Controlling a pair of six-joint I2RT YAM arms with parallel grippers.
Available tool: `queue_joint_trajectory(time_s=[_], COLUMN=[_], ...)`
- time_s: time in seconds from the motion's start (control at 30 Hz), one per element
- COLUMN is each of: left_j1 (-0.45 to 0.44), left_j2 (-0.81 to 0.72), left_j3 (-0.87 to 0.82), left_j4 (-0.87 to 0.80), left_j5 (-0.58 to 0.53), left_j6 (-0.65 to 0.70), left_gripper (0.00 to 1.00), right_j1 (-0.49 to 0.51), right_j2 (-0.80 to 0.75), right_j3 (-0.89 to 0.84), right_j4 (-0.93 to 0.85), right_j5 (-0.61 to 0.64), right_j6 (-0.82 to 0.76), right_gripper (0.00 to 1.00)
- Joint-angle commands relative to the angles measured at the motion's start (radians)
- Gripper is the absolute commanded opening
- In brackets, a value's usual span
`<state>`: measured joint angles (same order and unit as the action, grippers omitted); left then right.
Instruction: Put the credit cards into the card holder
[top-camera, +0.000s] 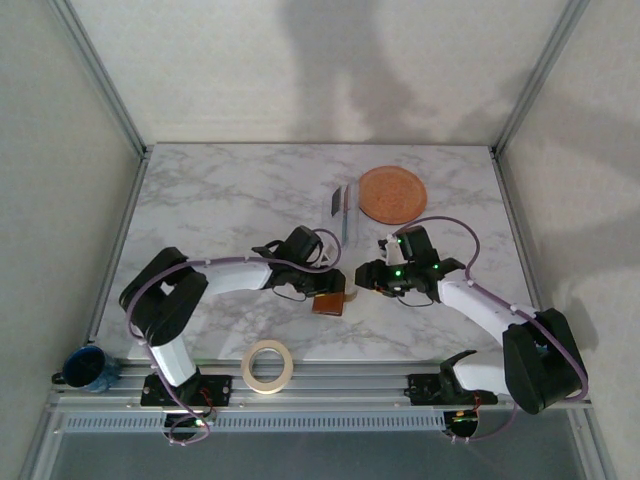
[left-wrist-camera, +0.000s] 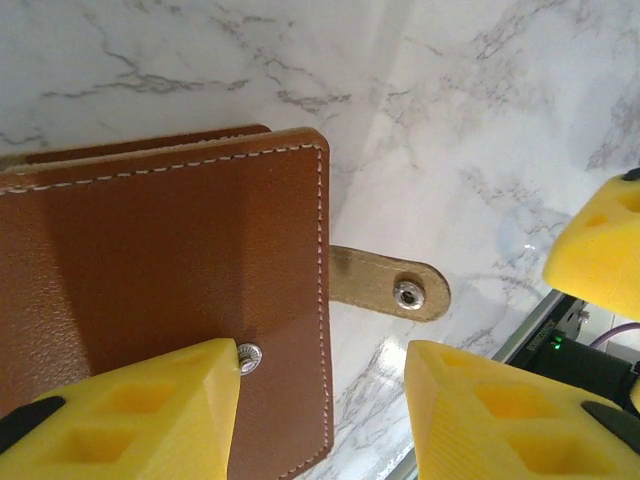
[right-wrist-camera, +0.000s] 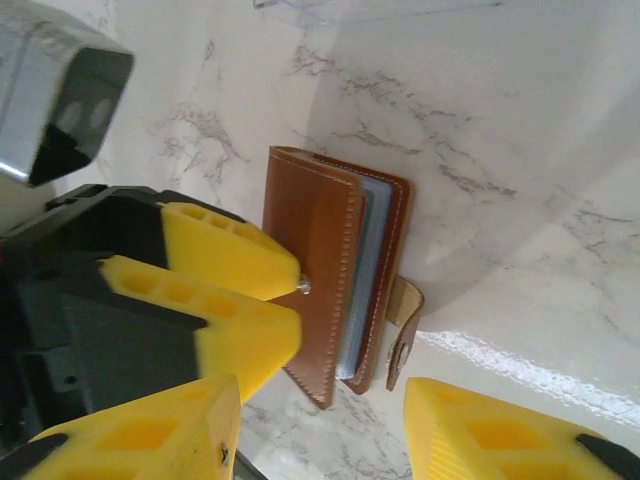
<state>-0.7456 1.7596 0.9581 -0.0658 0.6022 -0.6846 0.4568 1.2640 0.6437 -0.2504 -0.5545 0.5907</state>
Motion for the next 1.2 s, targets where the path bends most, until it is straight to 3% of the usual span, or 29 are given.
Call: queue_joint_trajectory(time_s=[0.0, 0.2, 0.5, 0.67, 0.8, 0.9, 1.17], left_j1=[-0.009, -0.008, -0.008, -0.002, 0.013, 0.03, 0.074], left_j2=[0.03, 0.063, 0.053, 0.033, 0.005, -0.027, -0.088], left_j3=[0.024, 0.028, 0.012, 0.0, -0.007, -0.024, -0.124], left_j4=[-0.016, 0.021, 0.047, 0.051, 0.051, 0.023, 0.017], left_j5=[-0.02, -0.024, -0.017, -0.022, -0.025, -0.037, -0.076], left_j6=[-0.004, -0.032, -0.05, -0.057, -0.06, -0.053, -0.052], left_gripper=[0.46, 0.44, 0.42, 0.42, 0.4, 0.37, 0.34], right_j1=[-0.007, -0.006, -0.007, -0.007, -0.002, 0.012, 0.062], right_j2=[0.002, 0.001, 0.111, 0.147, 0.167, 0.148, 0.164], right_j3=[-0.036, -0.084, -0.067, -0.036, -0.021, 0.0, 0.074], right_j4=[-0.001, 0.016, 0.112, 0.092, 0.085, 0.043, -0.026], right_j5=[-0.037, -0.053, -0.122, -0.094, -0.092, -0.076, -0.082], right_j6=[0.008, 0.012, 0.011, -0.016, -0.037, -0.068, -0.142], right_gripper=[0.48, 0.46, 0.28, 0.28, 0.06, 0.0, 0.0])
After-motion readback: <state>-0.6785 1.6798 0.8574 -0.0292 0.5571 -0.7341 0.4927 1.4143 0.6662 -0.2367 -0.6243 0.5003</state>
